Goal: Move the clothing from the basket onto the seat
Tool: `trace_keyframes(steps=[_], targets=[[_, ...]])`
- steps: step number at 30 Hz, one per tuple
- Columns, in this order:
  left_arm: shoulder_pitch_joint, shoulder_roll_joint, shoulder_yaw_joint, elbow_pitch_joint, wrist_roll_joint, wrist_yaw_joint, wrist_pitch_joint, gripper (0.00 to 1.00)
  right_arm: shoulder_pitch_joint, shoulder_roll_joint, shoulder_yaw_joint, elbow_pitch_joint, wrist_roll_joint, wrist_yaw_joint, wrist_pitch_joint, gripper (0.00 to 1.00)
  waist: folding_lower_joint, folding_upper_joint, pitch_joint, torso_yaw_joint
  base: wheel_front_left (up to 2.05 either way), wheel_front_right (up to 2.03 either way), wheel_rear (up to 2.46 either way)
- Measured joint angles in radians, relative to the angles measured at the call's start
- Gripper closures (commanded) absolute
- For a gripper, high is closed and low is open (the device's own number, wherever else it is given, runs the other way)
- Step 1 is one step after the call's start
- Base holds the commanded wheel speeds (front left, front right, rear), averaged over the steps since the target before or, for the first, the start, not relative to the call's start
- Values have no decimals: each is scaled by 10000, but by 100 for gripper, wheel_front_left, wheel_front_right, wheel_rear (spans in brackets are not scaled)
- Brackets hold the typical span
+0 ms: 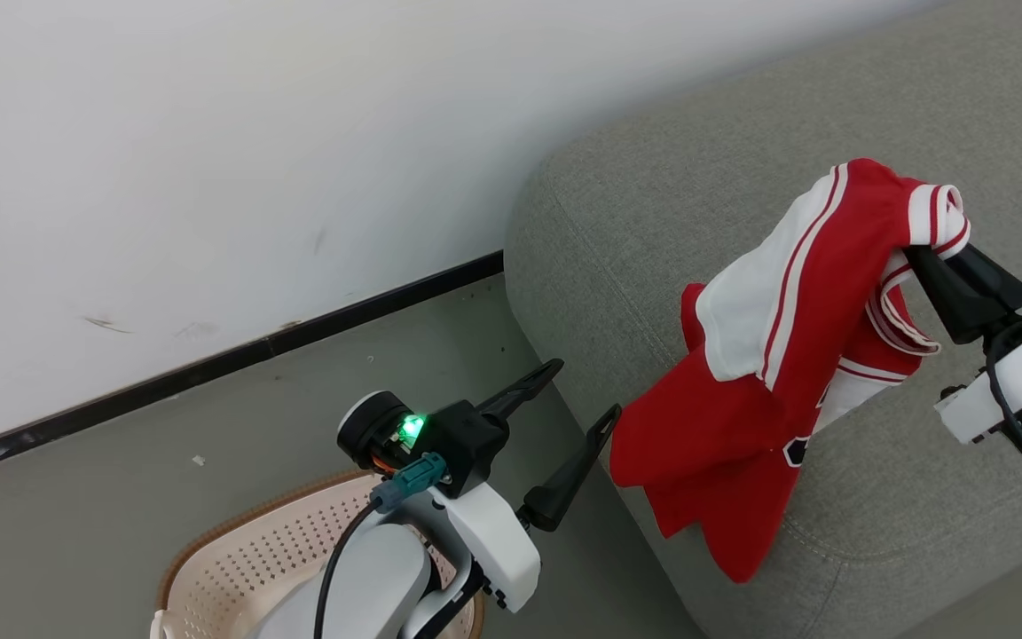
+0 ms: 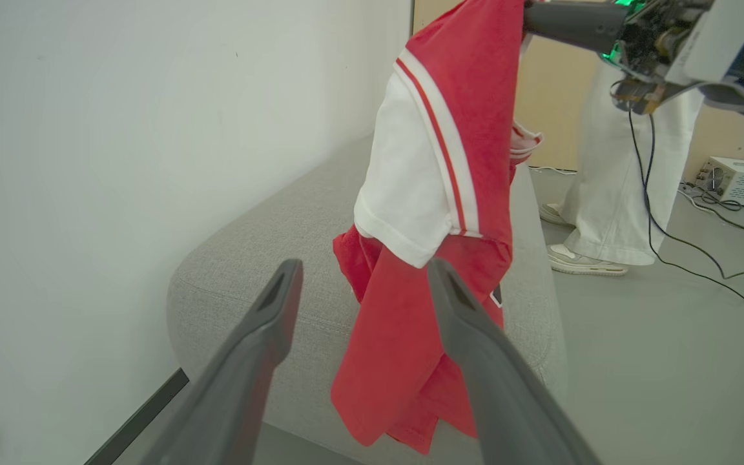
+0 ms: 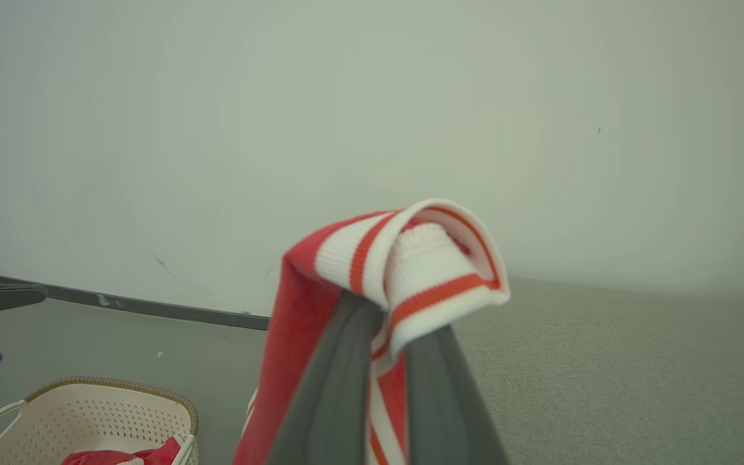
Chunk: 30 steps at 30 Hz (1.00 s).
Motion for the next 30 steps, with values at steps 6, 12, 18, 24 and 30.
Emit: trace_keyframes(steps=[6,12,18,24,30], targets=[[120,88,194,-127,84,274,-2,0,-1305,198,-374,690,623,2,15,100,0,0,255,-150,0,0,0],[139,205,439,-357,155,621,2,0,-3133,198,-897,1411,947,2,385,100,0,0,586,-105,0,0,0],[134,416,683,-698,253,901,31,0,-4409,-12,-1388,2207,1101,2,696,100,0,0,939,67,0,0,0],[0,431,627,-1174,527,989,198,0,-5170,-604,-2046,3346,1103,2,805,100,0,0,1401,322,0,0,0],[-214,445,502,-1507,694,1022,399,0,-5136,-922,-2387,4527,1083,2,794,100,0,0,1803,563,0,0,0]])
